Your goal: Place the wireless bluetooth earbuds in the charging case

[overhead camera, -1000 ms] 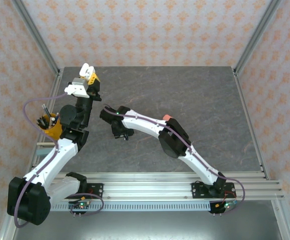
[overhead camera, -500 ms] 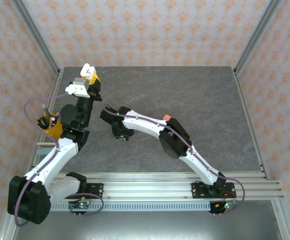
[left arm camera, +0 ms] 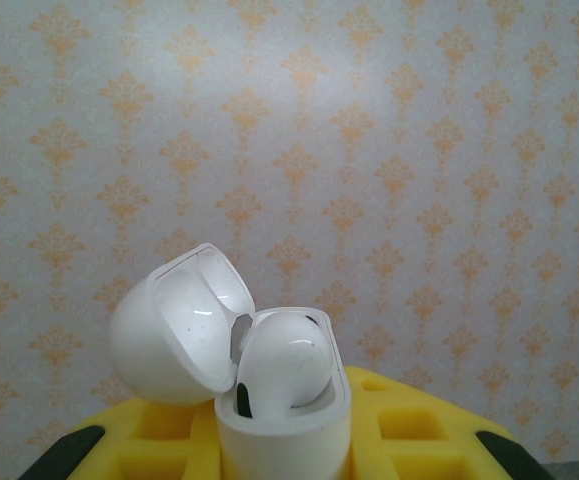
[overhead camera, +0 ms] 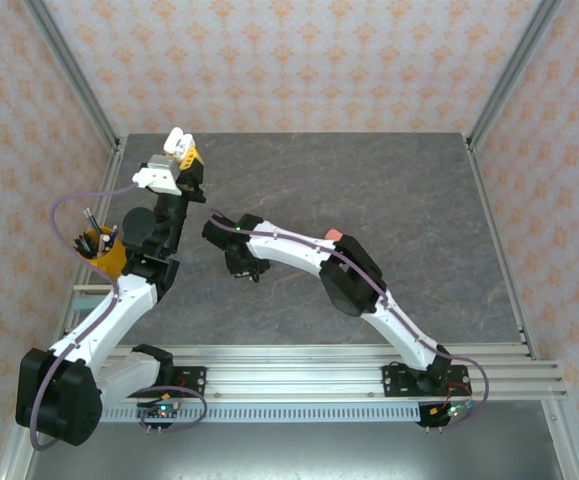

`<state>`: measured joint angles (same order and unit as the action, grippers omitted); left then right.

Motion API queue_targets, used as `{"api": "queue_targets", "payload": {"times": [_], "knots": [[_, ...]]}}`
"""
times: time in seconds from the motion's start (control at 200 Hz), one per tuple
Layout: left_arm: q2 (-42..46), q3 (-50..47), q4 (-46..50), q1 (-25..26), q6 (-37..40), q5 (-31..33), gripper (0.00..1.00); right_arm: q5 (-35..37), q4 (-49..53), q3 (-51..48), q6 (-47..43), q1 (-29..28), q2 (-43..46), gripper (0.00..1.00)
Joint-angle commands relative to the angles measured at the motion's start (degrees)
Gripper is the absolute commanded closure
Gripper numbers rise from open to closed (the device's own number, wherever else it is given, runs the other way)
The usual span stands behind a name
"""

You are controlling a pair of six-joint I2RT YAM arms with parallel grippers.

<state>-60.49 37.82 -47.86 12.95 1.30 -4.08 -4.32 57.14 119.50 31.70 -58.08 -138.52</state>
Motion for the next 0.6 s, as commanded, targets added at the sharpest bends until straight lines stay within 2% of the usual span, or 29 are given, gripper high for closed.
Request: {"api": "queue_targets", "payload": {"times": [0.0,0.596], "knots": [[0.1,1.6,-2.7,-0.5,-0.8,-1.2,1.00,1.8,2.6,-3.4,0.8,0.7,2.4,0.72],[-2.1,2.3,-2.2,-0.5,-2.9,-4.0,1.00,5.6,-5.4,-20.5,-1.2,5.9,16.0,0.73]]}}
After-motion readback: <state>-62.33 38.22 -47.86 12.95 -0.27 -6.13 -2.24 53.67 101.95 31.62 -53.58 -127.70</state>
